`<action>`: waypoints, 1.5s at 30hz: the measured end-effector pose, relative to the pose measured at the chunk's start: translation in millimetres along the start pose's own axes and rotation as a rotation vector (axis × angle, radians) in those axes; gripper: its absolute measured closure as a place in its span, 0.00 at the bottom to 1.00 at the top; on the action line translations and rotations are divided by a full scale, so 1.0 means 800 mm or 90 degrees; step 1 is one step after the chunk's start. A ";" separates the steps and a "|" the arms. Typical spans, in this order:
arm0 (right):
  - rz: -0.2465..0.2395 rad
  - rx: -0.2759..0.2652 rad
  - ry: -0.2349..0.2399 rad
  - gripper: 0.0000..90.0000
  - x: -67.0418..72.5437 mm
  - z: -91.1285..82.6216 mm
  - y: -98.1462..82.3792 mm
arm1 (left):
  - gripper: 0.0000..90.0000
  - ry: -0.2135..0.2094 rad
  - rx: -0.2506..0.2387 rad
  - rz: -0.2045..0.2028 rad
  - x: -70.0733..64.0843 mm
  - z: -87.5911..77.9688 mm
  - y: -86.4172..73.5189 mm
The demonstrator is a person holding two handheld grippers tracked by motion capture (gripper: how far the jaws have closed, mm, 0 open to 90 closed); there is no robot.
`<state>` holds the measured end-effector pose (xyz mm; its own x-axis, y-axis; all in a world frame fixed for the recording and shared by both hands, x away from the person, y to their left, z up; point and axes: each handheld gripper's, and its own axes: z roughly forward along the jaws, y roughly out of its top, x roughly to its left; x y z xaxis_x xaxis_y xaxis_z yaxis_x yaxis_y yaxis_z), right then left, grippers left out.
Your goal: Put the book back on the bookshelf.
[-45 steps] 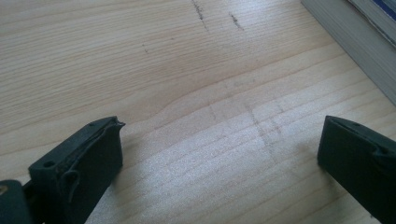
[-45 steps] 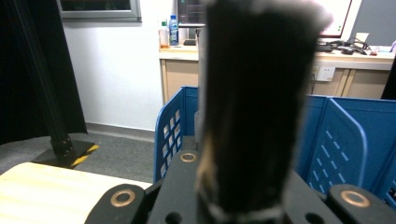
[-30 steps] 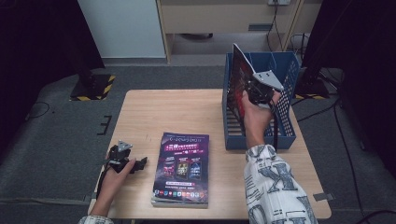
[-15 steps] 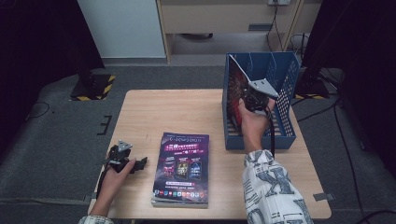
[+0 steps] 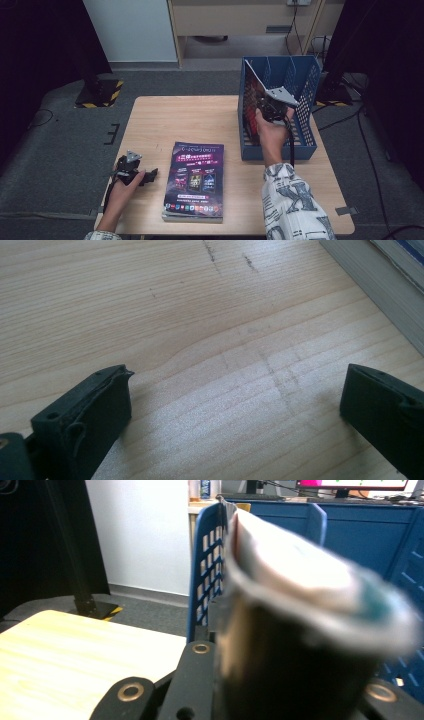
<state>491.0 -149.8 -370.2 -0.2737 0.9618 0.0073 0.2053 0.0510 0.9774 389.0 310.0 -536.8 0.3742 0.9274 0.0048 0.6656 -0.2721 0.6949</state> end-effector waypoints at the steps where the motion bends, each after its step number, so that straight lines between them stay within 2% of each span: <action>1: 0.003 -0.002 -0.007 0.97 -0.001 0.000 0.001 | 0.00 0.000 0.000 0.000 0.000 0.000 0.000; 6: -0.007 -0.009 -0.049 0.97 -0.004 0.001 0.004 | 0.00 0.000 0.000 0.000 0.000 0.000 0.000; 13: -0.018 -0.013 -0.087 0.97 -0.005 0.014 0.003 | 0.00 -0.001 0.000 0.000 0.000 0.000 0.000; 19: -0.021 -0.011 -0.078 0.96 0.006 0.018 -0.003 | 0.00 -0.001 -0.001 0.001 0.000 0.000 0.000; 25: -0.043 -0.005 -0.064 0.94 0.023 0.019 -0.005 | 0.00 -0.001 -0.001 0.000 0.000 0.000 0.000; 28: -0.040 -0.005 -0.059 0.92 0.026 0.020 -0.005 | 0.00 -0.001 -0.001 0.000 0.000 0.000 0.000; 31: -0.036 -0.009 -0.045 0.84 0.028 0.021 -0.007 | 0.00 -0.001 -0.001 0.000 0.000 0.000 0.000; 35: -0.028 -0.014 -0.036 0.67 0.031 0.019 -0.008 | 0.00 -0.001 -0.001 0.000 0.000 0.000 0.000; 36: -0.028 -0.014 -0.036 0.67 0.031 0.019 -0.008 | 0.00 -0.001 -0.001 0.000 0.000 0.000 0.000; 41: -0.042 -0.012 -0.022 0.51 0.036 0.014 -0.007 | 0.00 -0.001 -0.001 0.000 0.000 0.000 0.000; 45: -0.037 -0.007 -0.013 0.45 0.037 0.013 -0.008 | 0.00 -0.001 0.000 0.000 0.000 0.000 0.000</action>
<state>491.4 -119.0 -378.2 -0.2661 0.9624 -0.0543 0.1790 0.1047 0.9783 389.4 309.6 -536.8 0.3758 0.9267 0.0039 0.6650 -0.2726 0.6954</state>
